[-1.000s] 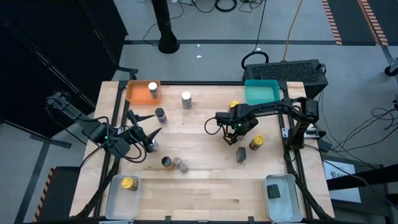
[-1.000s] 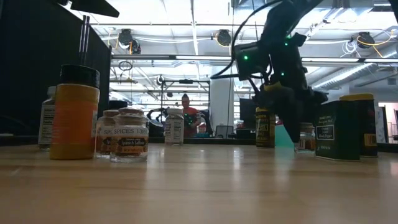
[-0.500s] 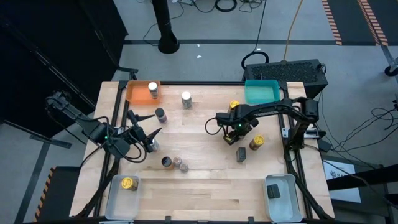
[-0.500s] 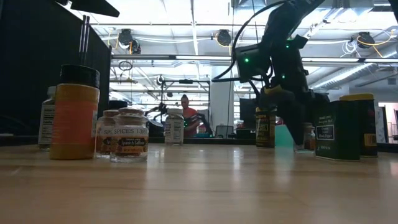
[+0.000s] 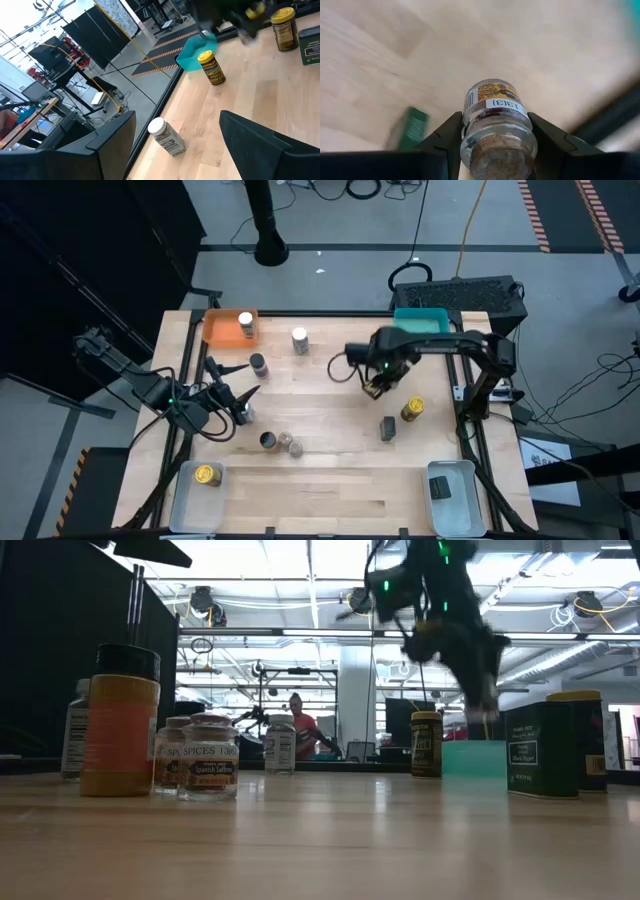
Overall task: Sort spices by type
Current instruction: Put the top brown seasoning bottle into the blue bin
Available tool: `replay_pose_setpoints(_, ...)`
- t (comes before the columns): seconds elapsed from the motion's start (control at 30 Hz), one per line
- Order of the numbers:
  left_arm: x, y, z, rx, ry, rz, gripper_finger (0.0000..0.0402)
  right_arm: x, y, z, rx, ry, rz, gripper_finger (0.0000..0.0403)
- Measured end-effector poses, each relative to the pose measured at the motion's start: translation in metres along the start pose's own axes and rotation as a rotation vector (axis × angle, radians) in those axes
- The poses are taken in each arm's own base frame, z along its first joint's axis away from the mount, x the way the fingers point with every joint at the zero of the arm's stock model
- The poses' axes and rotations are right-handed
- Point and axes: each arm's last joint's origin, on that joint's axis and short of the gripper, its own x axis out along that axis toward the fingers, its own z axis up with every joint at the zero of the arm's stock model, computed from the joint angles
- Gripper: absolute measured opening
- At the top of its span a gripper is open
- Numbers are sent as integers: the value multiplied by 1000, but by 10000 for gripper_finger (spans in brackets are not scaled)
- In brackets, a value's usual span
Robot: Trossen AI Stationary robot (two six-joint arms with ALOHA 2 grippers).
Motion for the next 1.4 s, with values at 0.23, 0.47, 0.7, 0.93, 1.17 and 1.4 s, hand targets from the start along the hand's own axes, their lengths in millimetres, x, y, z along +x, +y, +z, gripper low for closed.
replay_pose_setpoints(0.23, 0, 0, 0, 2, 1, 0, 293, -61, -66, 27, 100, -192, 86, 155)
replay_pose_setpoints(0.47, 0, 0, 0, 11, 1, 0, 293, -50, -148, 66, 277, -188, 98, 155)
replay_pose_setpoints(0.7, 0, 0, 0, 11, 1, 0, 293, -11, -211, 97, 428, -85, 89, 155)
replay_pose_setpoints(0.93, 0, 0, 0, 10, 1, -1, 293, 24, -221, 124, 424, -31, 89, 155)
replay_pose_setpoints(1.17, 0, 0, 0, 4, 1, -1, 293, 46, -219, 141, 401, -2, 88, 155)
replay_pose_setpoints(1.4, 0, 0, 0, 4, 1, 0, 293, 52, -218, 147, 404, -18, 86, 155)
